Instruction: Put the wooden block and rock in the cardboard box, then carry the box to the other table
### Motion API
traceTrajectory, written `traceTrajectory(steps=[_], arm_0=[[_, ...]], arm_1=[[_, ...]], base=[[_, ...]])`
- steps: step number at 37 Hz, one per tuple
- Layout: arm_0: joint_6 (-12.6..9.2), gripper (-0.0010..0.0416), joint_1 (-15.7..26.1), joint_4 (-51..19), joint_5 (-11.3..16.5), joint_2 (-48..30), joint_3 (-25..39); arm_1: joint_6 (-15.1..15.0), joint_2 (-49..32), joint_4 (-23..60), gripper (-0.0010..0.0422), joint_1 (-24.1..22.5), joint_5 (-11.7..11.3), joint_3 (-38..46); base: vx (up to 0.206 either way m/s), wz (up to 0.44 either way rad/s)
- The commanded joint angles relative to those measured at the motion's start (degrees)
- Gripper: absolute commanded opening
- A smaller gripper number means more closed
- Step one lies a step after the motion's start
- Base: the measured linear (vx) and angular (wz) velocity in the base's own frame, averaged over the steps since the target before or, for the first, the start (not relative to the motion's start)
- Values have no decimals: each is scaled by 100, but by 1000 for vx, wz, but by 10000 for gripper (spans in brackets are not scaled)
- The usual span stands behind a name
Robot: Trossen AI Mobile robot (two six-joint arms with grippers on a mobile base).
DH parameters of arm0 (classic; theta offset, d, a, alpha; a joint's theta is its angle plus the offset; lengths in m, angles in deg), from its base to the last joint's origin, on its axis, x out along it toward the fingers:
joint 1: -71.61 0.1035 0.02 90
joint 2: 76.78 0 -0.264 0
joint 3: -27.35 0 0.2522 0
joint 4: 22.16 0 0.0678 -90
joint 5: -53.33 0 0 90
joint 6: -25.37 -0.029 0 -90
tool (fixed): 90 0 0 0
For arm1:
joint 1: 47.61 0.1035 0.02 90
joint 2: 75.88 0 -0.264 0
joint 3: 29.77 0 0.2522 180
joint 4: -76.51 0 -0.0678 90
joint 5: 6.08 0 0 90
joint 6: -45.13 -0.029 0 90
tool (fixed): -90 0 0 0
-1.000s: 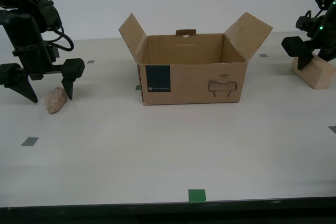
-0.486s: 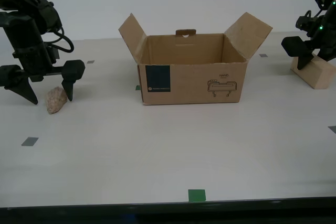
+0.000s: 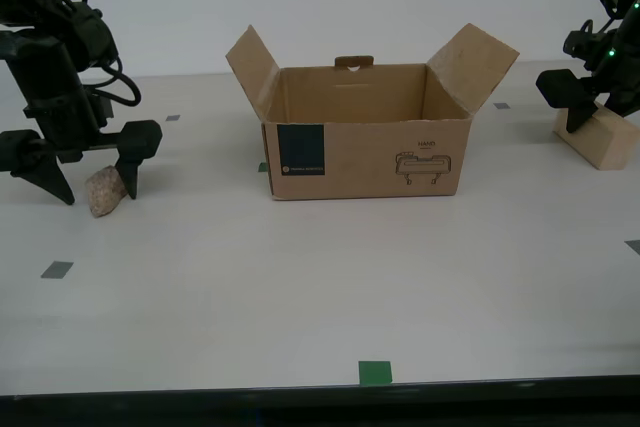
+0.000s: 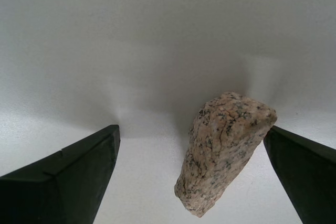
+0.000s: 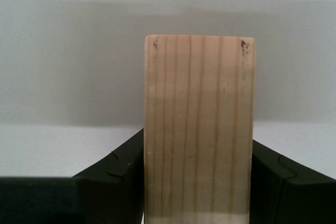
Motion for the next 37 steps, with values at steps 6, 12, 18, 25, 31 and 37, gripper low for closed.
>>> traceTrajectory(steps=[6, 12, 18, 25, 31, 37], arm_0=[[-2, 70, 11, 7, 11, 0, 0], [-13, 54, 17, 0, 13, 0, 0], [-24, 26, 22, -22, 11, 0, 0], [-24, 2, 24, -70, 13, 0, 0], [-24, 0, 24, -114, 13, 0, 0], [-24, -1, 24, -146, 13, 0, 0]], arm_1=[[-9, 0, -111, 296, -9, 0, 2], [-7, 0, -144, 243, -11, 48, 2], [0, 0, -175, 181, -11, 175, 2], [0, 0, -192, 93, -13, 258, 2], [2, 0, -203, 0, -15, 260, 2], [7, 0, -201, 1, -15, 260, 2]], base=[[0, 0], [0, 0], [0, 0], [0, 0], [0, 0], [0, 0]])
